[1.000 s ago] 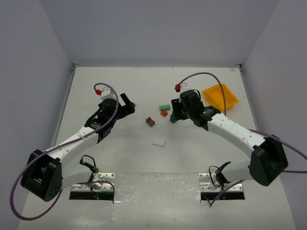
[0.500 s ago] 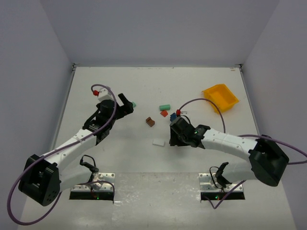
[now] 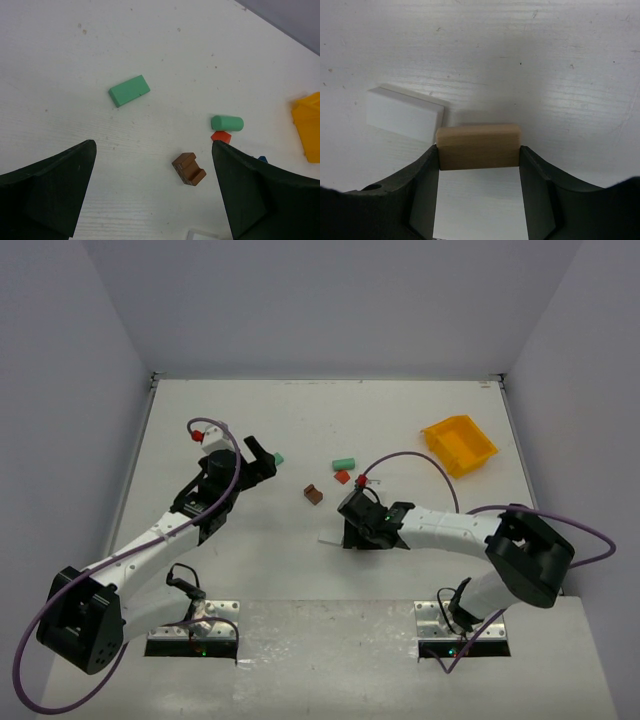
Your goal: Build the wood block tower
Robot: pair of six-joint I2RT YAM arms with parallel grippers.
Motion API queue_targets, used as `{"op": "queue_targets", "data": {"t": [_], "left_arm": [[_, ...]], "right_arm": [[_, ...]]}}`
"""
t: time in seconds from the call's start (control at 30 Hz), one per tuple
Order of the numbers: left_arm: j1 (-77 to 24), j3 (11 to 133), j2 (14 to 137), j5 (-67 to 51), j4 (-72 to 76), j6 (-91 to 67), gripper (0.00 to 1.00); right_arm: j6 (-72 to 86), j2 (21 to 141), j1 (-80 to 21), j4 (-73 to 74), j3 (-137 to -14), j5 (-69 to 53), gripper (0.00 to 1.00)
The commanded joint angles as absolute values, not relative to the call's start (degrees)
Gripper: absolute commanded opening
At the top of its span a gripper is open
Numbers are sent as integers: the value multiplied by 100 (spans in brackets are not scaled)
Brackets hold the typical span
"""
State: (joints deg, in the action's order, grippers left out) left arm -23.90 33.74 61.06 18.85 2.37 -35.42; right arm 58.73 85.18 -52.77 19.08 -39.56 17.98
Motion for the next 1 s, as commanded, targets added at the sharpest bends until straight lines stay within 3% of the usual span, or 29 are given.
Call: {"op": "queue_targets", "data": {"t": [0.0,0.27,0.73,0.97], "left_arm": [[-2338,3349,5994,1951,404,-3586,100],[-2338,3340,5997,1940,424,-3580,100],[-2338,3340,6071,1855,475,-3568,100],[-2338,3340,6064,1823,475,-3577,100]], "right_arm": [[6073,8614,-5317,1759,-4208,2012,35],[6096,8692,-5320,1645,-4201,1911,39],[6144,8815,-5361,1597,-4245,1883,58],[6166,8802,-5370,1627,-4240,1921,62]]}}
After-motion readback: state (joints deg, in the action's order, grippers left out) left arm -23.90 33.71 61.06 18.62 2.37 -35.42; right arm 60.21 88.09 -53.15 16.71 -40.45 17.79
